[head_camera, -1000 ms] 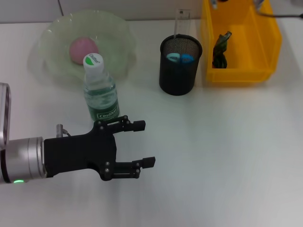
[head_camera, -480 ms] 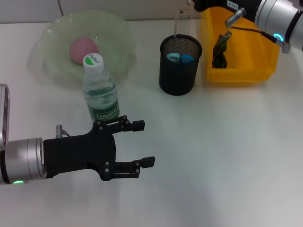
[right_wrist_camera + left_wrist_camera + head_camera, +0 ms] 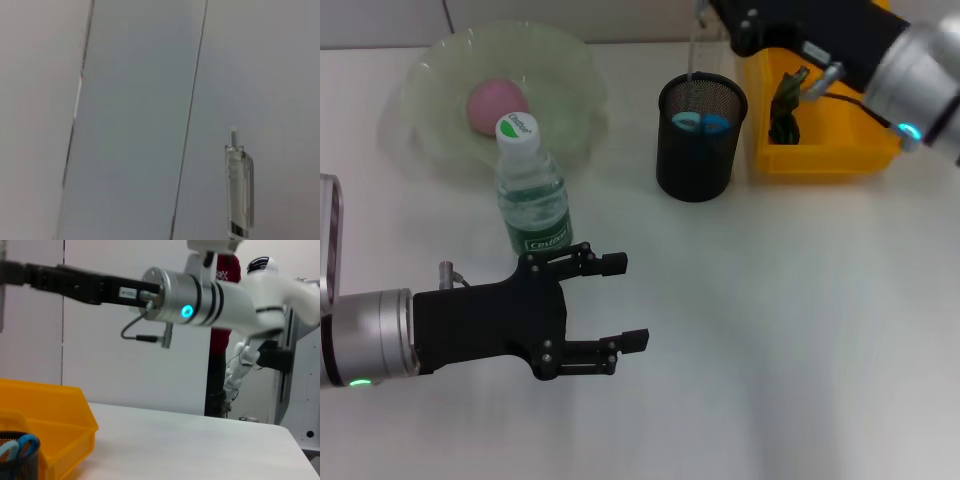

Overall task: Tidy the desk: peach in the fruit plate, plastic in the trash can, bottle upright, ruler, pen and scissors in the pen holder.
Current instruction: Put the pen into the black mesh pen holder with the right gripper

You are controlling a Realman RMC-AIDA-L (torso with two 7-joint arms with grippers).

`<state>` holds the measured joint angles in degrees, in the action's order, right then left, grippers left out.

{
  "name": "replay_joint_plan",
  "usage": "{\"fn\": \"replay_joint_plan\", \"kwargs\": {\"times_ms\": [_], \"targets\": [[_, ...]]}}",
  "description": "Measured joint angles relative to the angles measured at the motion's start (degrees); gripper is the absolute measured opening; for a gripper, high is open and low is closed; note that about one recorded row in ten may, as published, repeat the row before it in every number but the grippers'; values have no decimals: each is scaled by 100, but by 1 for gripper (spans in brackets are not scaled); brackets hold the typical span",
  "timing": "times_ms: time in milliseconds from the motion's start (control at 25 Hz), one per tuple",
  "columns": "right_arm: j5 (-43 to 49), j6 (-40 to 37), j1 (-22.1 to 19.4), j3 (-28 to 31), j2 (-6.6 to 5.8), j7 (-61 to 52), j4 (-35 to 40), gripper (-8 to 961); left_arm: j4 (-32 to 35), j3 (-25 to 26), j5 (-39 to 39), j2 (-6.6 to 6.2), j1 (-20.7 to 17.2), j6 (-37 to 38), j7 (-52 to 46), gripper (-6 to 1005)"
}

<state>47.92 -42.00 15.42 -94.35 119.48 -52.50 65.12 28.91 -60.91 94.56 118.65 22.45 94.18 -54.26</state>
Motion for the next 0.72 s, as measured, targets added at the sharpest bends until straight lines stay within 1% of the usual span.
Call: {"fn": "replay_joint_plan", "kwargs": {"times_ms": [40,80,120,200,240,280,320,360,400,440,480,560,640,720], "targets": [[-795,-646,80,103,-15,686,-585,112,0,0,0,0,1,1,-4,815],[-795,-646,80,103,-15,686,-585,112,0,-2,0,0,3,3,-21,815],[-1077,-971,142,167,-19,923,-898,112,0,-10,0,0,9,4,-41,815],[-1287,-1367,358,370,-19,1114,-1524,111,0,-25,0,0,20,4,-63,815],[-1306,-1695,732,647,-11,1211,-2282,111,0,-34,0,0,31,2,-70,815],[-1306,-1695,732,647,-11,1211,-2282,111,0,-34,0,0,31,2,-70,815],[-1308,-1959,1095,907,-8,1305,-3017,111,0,-44,0,0,56,2,-97,815],[-1308,-1959,1095,907,-8,1305,-3017,111,0,-45,1,-1,61,2,-102,815],[-1309,-2065,1303,1053,-8,1350,-3401,112,0,-48,1,-2,70,2,-117,815],[-1310,-2177,1629,1240,-10,1408,-3984,112,0,-55,0,-6,81,0,-129,815],[-1310,-2177,1629,1240,-10,1408,-3984,112,0,-55,0,-6,81,0,-129,815],[-1304,-2181,1862,1294,-14,1423,-4346,112,1,-57,1,-9,85,-2,-129,815],[-1281,-2081,2005,1260,-2,1542,-4558,112,0,-56,0,-7,85,-2,-129,815],[-1279,-2030,2040,1254,7,1595,-4617,111,0,-56,1,-4,89,-5,-129,815]]}}
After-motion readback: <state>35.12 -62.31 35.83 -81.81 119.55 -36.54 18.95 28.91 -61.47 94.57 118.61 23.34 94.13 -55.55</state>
